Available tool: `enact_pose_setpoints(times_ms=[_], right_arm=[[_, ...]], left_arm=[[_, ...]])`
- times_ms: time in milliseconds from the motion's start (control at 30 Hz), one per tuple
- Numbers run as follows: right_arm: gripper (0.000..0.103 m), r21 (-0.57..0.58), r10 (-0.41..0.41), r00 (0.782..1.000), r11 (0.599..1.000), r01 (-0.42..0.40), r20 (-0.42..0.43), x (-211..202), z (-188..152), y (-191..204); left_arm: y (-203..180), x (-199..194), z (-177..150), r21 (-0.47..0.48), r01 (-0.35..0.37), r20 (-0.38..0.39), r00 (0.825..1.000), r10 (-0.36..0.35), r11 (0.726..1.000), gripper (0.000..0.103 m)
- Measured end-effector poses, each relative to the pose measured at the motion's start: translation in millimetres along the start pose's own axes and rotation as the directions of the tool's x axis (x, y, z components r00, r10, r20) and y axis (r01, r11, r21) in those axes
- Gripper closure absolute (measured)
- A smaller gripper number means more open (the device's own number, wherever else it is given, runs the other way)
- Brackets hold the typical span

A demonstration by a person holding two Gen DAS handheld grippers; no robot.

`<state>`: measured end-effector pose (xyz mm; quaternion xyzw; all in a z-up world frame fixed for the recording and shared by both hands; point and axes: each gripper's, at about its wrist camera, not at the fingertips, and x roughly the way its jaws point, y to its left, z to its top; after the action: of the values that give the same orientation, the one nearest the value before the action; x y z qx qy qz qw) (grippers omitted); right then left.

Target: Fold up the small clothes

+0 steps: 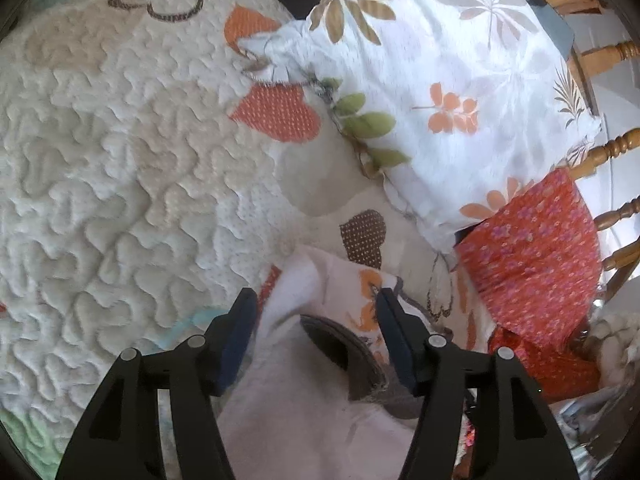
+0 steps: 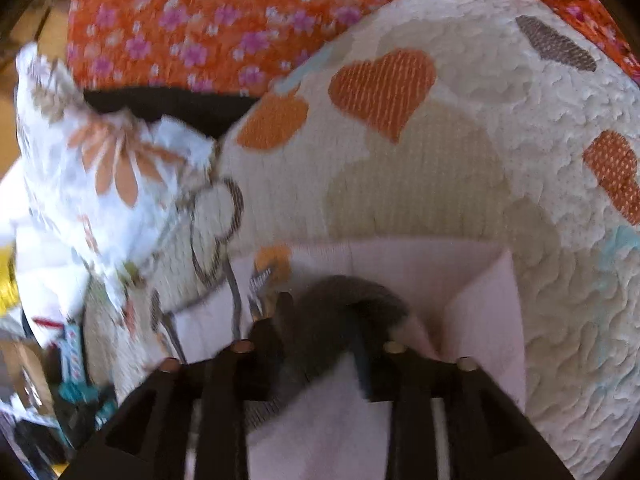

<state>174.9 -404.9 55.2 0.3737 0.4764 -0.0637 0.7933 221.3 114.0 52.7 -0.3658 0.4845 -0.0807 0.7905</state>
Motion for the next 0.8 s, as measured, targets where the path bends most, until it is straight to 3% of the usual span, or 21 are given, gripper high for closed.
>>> enact_pose_setpoints(times_ms=[200,300,400,500,567,700,800], right_arm=[[0.055,-0.01,-0.018,0.996,1.0,0.019,0.087,-36,8,4],[0.055,-0.101,-0.055,0.994,0.993,0.064,0.09,-46,-6,21],[0.055,-0.233,-0.064,0.997,0.97,0.074,0.048,-40,-32,50],[0.056,-0.399,-0.057,0.998,0.916,0.04,-0.029,-18,-74,94],[0.065,-0.496,-0.053,0.996,0.868,0.009,-0.075,-3,-101,122],[0.066,-0.668,-0.057,0.984,0.741,-0.071,-0.167,37,-163,185],[0.066,-0.718,-0.09,0.975,0.691,-0.086,-0.204,75,-188,219]], left_arm=[[-7,-13,0,0.057,-0.077,0.027,0.997,0.075,0.995,0.039],[-10,-24,1,0.084,-0.129,0.07,0.99,0.123,0.988,0.036],[-13,-38,2,0.13,-0.224,0.139,0.969,0.206,0.966,0.034],[-14,-50,2,0.172,-0.308,0.198,0.941,0.273,0.936,0.032],[-10,-58,4,0.181,-0.333,0.221,0.93,0.292,0.925,0.031],[5,-68,11,0.156,-0.335,0.223,0.928,0.297,0.929,0.031],[15,-75,16,0.128,-0.333,0.224,0.927,0.3,0.934,0.031]])
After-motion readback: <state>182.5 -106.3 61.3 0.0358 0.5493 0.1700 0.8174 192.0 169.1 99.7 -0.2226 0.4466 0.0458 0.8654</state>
